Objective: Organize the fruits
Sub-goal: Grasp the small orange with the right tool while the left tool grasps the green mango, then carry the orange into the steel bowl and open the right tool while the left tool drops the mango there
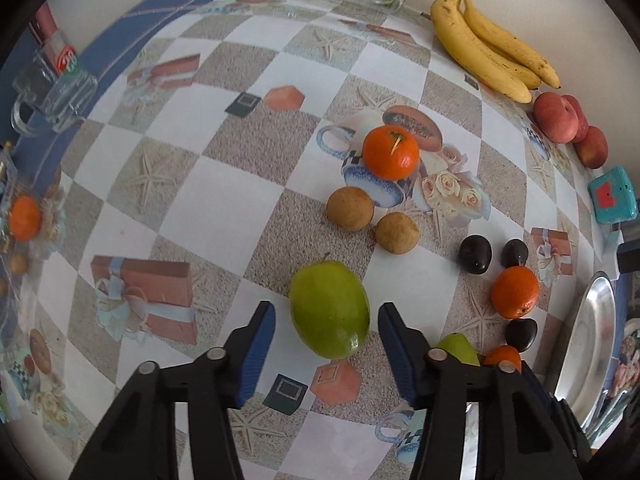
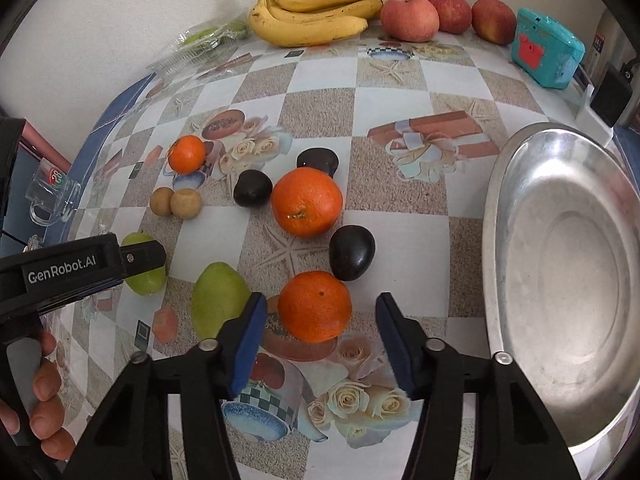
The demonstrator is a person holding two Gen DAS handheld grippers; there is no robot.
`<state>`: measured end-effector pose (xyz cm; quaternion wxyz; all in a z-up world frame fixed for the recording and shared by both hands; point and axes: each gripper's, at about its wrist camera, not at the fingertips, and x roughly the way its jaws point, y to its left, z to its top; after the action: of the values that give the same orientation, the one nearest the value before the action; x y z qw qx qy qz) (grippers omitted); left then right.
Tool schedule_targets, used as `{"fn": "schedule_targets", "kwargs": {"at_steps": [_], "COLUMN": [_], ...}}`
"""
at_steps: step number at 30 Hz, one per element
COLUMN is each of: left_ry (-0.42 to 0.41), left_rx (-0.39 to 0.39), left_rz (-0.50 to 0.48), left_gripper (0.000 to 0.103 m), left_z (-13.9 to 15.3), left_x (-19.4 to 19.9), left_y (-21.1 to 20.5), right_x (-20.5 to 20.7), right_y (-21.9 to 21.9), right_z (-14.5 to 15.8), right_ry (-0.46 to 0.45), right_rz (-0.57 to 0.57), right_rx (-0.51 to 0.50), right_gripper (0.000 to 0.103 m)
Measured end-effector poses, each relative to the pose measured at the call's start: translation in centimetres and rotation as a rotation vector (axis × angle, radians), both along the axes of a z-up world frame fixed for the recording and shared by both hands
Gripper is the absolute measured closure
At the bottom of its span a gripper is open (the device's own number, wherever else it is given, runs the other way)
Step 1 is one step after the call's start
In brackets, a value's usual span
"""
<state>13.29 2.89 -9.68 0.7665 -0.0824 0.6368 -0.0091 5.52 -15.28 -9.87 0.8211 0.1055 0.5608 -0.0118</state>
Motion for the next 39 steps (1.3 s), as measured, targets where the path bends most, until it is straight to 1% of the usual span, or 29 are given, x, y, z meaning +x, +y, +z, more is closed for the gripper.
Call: {"fn": "schedule_targets", "kwargs": {"at_steps": [1, 2, 4, 5, 12, 16, 21, 26, 31, 34, 37, 39], "left_ry": [0.01, 0.015, 0.023, 0.021, 0.018, 0.021, 0.023, -0.021, -0.072, -0.088, -0.095, -0.097], "left_rx": [-0.011, -0.019, -0.018, -0.015, -0.024, -0.007, -0.027, -0.048, -0.069, -0.079, -0.09, -0.101], "left_rz": [0.005, 0.007, 0.008, 0.005, 0.014, 0.016, 0.033, 0.031, 0.011, -0.014, -0.06, -0.098], "left_gripper": [0.052, 0.053, 0.06, 0.06, 0.061, 0.061, 0.061, 0.061, 0.061, 0.061, 0.061, 0.061], "left_z": [-0.2, -0.3, -0.5, -0.5, -0.3, -0.1, 1.0, 3.1, 5.2, 5.8, 6.2, 6.2], "left_x": [0.0, 0.0, 0.0, 0.0, -0.4, -0.4, -0.5, -0.5, -0.7, -1.1, -1.9, -2.3], "left_y": [0.1, 0.1, 0.1, 0.0, 0.5, 0.4, 0.5, 0.4, -0.4, -1.7, -3.7, -5.2], "right_x": [0.0, 0.0, -0.1, -0.1, 0.1, 0.1, -0.1, -0.4, -0.6, -0.9, -1.3, -1.7], "right_y": [0.0, 0.0, 0.0, 0.0, 0.5, 0.5, 0.0, -1.0, -2.1, -3.1, -4.8, -6.4], "right_z": [0.0, -0.1, 0.1, 0.2, 0.7, 0.8, 0.8, 2.1, 3.6, 4.4, 4.8, 5.1], "right_ry": [0.001, 0.001, -0.004, -0.011, -0.022, -0.019, -0.013, -0.053, -0.094, -0.11, -0.119, -0.123], "right_rz": [0.001, 0.002, 0.005, 0.007, 0.029, 0.025, 0.011, -0.016, -0.05, -0.065, -0.108, -0.149], "right_rx": [0.0, 0.001, 0.01, 0.012, 0.006, 0.013, 0.033, 0.071, 0.105, 0.098, 0.097, 0.071], "right_gripper": [0.055, 0.057, 0.063, 0.064, 0.065, 0.065, 0.066, 0.066, 0.066, 0.066, 0.066, 0.066]}}
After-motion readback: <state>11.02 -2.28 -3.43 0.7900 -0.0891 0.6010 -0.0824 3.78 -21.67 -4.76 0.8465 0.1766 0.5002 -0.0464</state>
